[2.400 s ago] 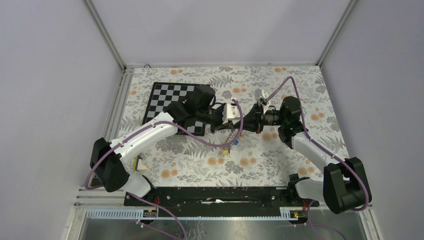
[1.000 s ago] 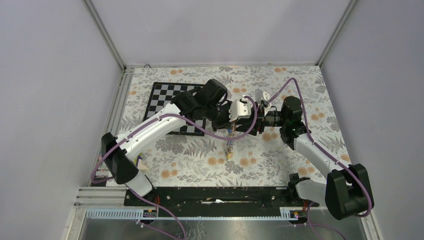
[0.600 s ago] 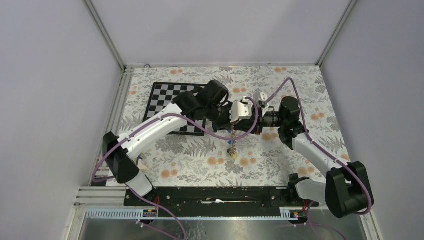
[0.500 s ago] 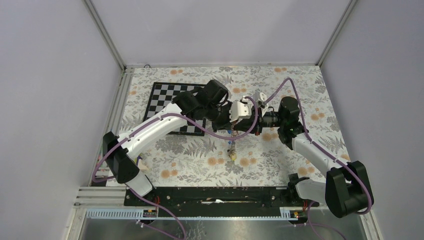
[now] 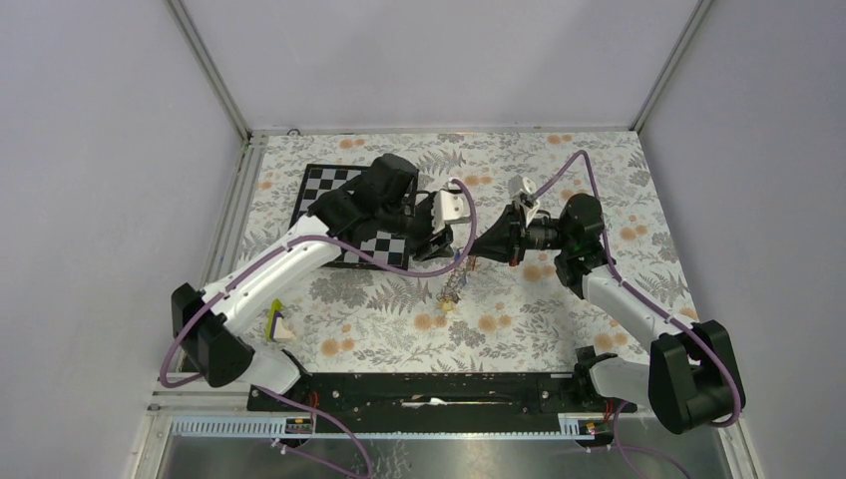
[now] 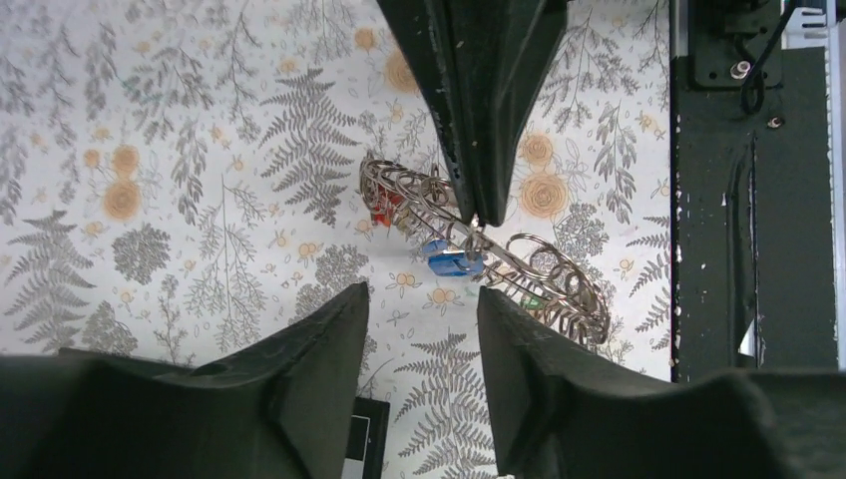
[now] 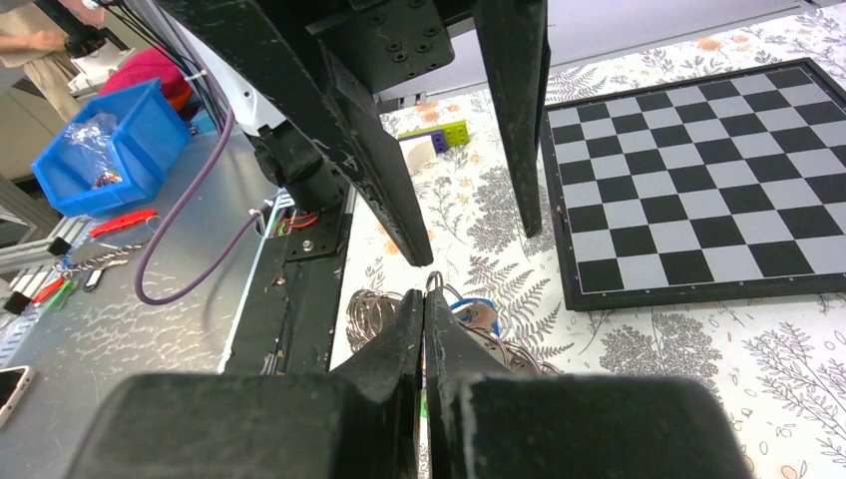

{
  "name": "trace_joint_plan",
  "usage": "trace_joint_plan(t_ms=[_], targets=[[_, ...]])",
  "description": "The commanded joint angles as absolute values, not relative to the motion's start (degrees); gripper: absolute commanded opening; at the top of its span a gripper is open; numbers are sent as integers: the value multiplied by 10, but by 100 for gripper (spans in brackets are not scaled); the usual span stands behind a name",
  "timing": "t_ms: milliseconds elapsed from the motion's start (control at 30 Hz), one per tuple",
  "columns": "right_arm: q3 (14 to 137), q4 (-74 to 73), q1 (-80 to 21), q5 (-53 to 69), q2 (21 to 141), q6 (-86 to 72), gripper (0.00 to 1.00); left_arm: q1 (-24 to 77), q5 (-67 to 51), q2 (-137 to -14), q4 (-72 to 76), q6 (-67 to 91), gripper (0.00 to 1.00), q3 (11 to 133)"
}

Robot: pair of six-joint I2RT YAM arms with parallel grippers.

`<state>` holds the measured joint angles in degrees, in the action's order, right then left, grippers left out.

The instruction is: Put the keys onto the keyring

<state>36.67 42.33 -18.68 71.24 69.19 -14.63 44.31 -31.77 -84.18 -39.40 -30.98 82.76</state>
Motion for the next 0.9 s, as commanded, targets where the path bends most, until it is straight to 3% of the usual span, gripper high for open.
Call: trace_joint_plan(t_ms=[0, 233, 600, 867], targets=[[370, 513, -183, 728, 693, -197, 0, 441, -366, -794, -292, -324, 52, 791], [370, 515, -181, 731, 696, -199, 0, 441, -401, -795, -279, -333, 50, 777], [370, 520, -179, 735, 697, -204, 0, 441, -415, -805, -279, -349, 29, 769], [368, 522, -177, 734, 695, -205, 0, 441, -431, -810, -279, -345, 27, 760]])
